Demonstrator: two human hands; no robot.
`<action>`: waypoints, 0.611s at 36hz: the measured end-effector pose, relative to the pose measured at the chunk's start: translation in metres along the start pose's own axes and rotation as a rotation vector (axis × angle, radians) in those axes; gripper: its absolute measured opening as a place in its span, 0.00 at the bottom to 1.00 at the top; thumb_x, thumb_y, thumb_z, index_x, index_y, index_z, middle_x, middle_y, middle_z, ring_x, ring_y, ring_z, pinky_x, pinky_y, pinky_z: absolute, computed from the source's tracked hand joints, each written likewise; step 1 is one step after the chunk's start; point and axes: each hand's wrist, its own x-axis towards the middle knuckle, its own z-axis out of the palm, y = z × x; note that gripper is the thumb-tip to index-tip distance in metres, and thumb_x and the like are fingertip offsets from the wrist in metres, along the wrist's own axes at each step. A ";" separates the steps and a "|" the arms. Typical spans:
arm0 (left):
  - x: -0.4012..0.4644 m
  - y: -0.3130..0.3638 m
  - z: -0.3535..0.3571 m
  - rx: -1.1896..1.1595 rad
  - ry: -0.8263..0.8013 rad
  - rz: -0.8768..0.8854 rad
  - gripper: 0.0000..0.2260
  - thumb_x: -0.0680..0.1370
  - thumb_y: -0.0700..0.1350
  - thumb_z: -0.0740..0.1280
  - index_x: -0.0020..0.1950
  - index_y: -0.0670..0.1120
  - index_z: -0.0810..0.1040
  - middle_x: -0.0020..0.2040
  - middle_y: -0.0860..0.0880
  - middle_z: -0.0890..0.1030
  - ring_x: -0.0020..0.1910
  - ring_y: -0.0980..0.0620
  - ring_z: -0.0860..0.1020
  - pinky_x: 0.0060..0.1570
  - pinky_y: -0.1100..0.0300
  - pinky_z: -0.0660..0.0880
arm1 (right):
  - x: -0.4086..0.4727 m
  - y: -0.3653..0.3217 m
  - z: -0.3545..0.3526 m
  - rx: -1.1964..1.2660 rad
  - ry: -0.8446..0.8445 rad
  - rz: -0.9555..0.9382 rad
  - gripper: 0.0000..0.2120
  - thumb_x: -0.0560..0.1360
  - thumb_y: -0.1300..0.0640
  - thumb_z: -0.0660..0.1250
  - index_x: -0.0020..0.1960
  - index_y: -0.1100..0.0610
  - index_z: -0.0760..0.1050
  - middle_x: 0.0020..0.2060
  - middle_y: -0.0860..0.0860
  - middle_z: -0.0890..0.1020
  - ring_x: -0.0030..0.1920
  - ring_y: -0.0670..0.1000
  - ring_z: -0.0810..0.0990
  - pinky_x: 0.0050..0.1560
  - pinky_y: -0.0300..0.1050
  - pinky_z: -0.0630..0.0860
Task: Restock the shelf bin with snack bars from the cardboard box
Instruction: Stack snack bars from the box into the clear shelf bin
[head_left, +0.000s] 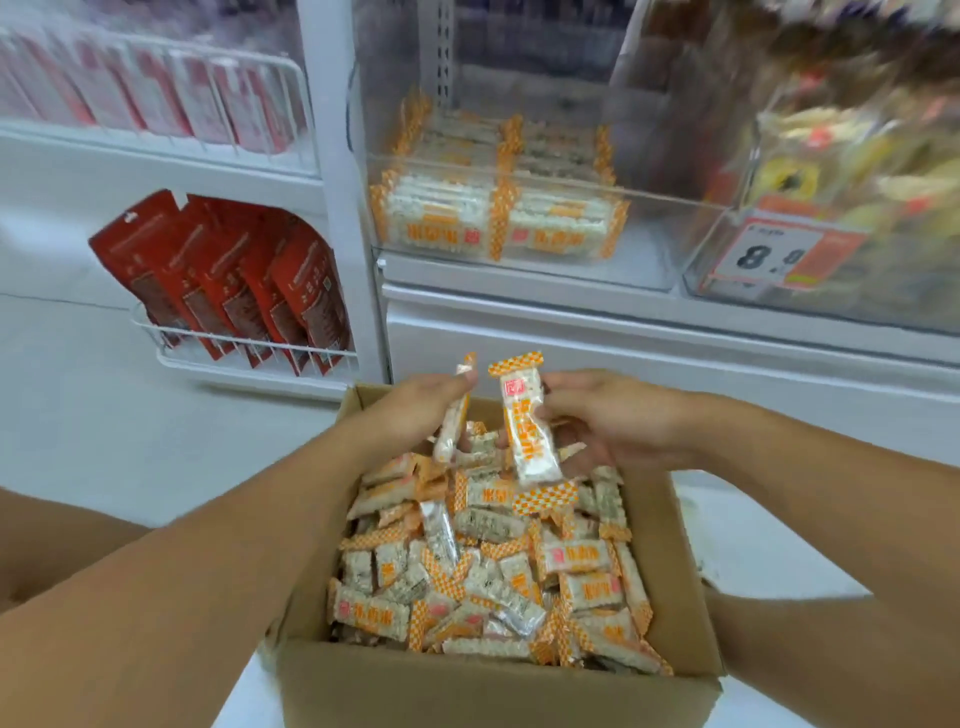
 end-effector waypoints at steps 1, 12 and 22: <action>-0.004 0.029 -0.002 -0.127 -0.070 -0.030 0.17 0.83 0.58 0.60 0.52 0.44 0.77 0.38 0.41 0.78 0.33 0.44 0.79 0.35 0.56 0.78 | -0.011 -0.021 -0.006 0.025 -0.015 -0.045 0.15 0.80 0.63 0.62 0.66 0.61 0.75 0.59 0.61 0.82 0.52 0.57 0.78 0.59 0.58 0.75; -0.020 0.221 -0.073 0.271 0.147 0.427 0.13 0.74 0.44 0.76 0.52 0.43 0.76 0.33 0.49 0.80 0.26 0.54 0.75 0.27 0.59 0.72 | -0.040 -0.159 -0.090 -0.379 0.509 -0.829 0.12 0.82 0.66 0.62 0.62 0.54 0.75 0.52 0.55 0.81 0.48 0.54 0.75 0.53 0.54 0.74; 0.037 0.234 -0.079 0.614 0.368 0.594 0.08 0.79 0.48 0.70 0.49 0.43 0.81 0.41 0.42 0.83 0.37 0.46 0.80 0.37 0.55 0.73 | 0.007 -0.166 -0.132 -0.858 0.414 -0.438 0.12 0.76 0.62 0.73 0.59 0.57 0.83 0.46 0.49 0.87 0.43 0.38 0.82 0.50 0.30 0.78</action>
